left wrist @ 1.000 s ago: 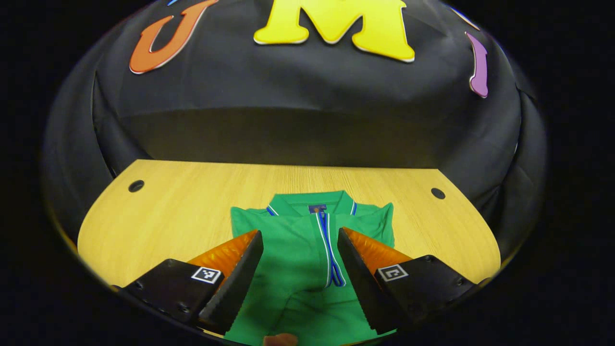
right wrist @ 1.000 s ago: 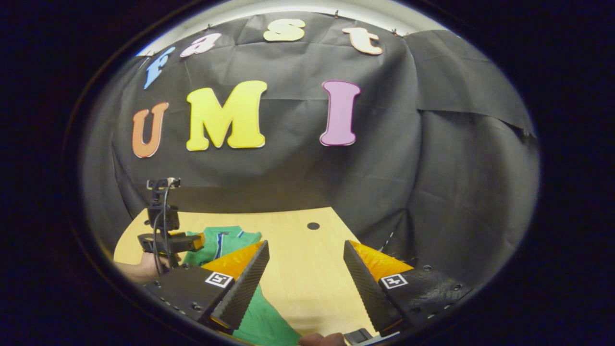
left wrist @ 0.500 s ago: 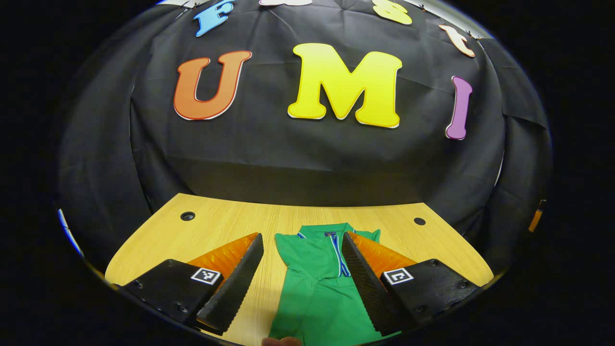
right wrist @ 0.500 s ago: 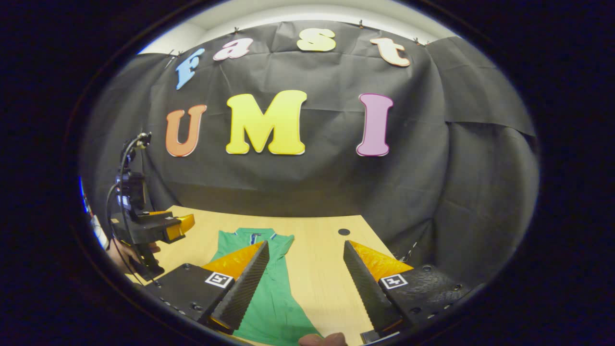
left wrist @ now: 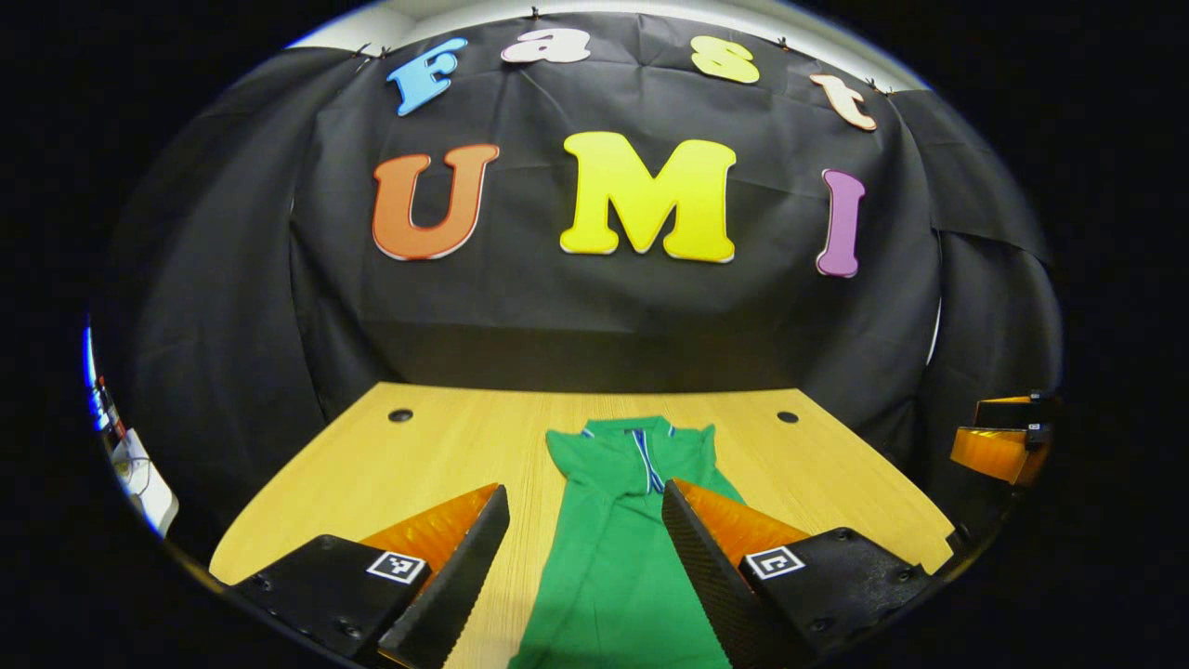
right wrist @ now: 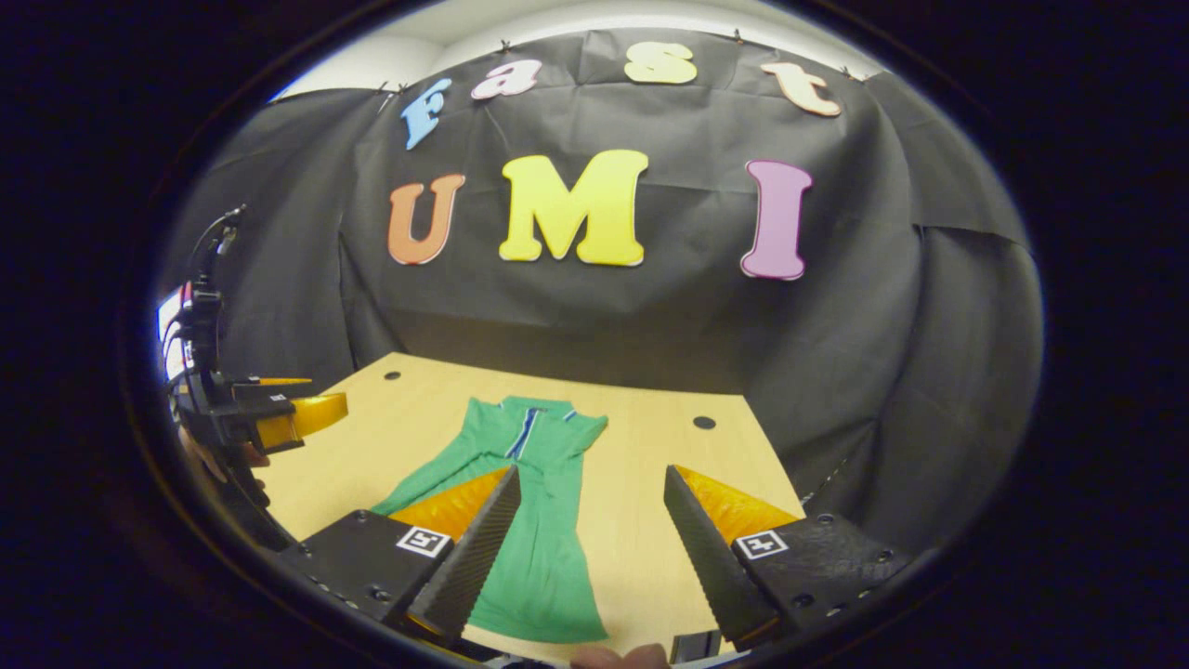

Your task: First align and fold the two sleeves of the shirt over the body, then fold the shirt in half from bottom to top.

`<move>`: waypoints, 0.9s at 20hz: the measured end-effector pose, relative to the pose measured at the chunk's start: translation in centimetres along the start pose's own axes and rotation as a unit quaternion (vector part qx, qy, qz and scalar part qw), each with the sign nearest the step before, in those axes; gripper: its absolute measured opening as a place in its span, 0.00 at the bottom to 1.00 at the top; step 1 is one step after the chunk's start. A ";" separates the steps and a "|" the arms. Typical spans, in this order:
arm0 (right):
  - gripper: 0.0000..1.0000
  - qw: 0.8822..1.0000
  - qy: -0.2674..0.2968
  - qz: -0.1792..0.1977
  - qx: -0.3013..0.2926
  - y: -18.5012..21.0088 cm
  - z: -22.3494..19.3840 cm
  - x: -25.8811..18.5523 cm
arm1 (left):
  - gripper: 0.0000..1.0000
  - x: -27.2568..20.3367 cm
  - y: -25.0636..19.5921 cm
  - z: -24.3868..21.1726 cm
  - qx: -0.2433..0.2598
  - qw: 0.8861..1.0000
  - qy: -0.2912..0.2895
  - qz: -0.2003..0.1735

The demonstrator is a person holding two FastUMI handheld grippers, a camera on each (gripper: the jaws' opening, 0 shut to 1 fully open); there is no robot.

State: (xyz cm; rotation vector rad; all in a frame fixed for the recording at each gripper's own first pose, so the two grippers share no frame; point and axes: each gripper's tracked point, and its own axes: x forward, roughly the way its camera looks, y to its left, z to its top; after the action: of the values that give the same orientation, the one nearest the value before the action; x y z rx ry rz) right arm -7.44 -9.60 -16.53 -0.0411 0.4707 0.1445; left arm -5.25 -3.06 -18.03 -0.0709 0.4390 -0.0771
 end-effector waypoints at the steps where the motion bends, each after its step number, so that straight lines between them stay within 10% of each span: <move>1: 0.95 1.000 0.013 0.001 -0.003 -0.5 -1.4 -0.1 | 1.00 -0.7 0.0 -1.5 0.006 1.000 0.015 -0.002; 18: 0.97 0.967 0.254 0.024 0.001 -0.2 -22.2 2.7 | 1.00 -4.5 4.5 -21.8 0.014 0.961 0.274 -0.035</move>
State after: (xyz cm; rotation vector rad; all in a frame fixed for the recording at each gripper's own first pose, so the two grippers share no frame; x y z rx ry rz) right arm -14.98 -11.03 -37.49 -0.0652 0.9849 0.1823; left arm -18.37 0.73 -36.18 -0.0361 0.9892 -0.1751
